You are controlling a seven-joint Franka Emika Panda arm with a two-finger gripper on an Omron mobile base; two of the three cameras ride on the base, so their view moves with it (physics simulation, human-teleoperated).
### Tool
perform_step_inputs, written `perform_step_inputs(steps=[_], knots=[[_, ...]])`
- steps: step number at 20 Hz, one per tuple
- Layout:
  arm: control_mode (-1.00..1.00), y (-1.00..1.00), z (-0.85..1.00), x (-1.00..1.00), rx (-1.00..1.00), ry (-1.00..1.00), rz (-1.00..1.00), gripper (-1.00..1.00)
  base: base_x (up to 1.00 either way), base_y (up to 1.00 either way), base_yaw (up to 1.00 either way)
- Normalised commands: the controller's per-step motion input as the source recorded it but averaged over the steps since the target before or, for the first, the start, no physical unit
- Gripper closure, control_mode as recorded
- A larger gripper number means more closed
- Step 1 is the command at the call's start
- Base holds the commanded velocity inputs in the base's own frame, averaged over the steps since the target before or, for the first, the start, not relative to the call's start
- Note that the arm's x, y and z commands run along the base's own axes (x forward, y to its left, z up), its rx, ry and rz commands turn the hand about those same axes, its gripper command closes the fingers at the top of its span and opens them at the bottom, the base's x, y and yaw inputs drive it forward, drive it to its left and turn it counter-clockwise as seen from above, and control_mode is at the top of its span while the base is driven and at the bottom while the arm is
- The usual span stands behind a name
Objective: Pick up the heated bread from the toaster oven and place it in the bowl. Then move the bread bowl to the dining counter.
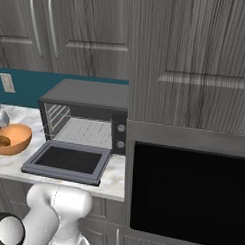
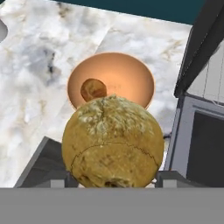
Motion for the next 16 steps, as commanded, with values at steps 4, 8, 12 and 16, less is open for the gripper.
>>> perform_step_inputs(steps=[4,8,12,16], knots=[[-1.0,0.35,-0.59,0.46,-0.04,0.0,0.0,1.0,0.0,0.0,0.0],[-1.0,0.27,-0.71,0.61,-0.03,0.0,0.0,1.0,0.0,0.0,0.0],[-1.0,0.27,-0.52,0.66,0.0,0.0,0.0,1.0,0.0,0.0,0.0],[-1.0,0.36,-0.35,0.56,0.0,0.0,0.0,1.0,0.0,0.0,0.0]])
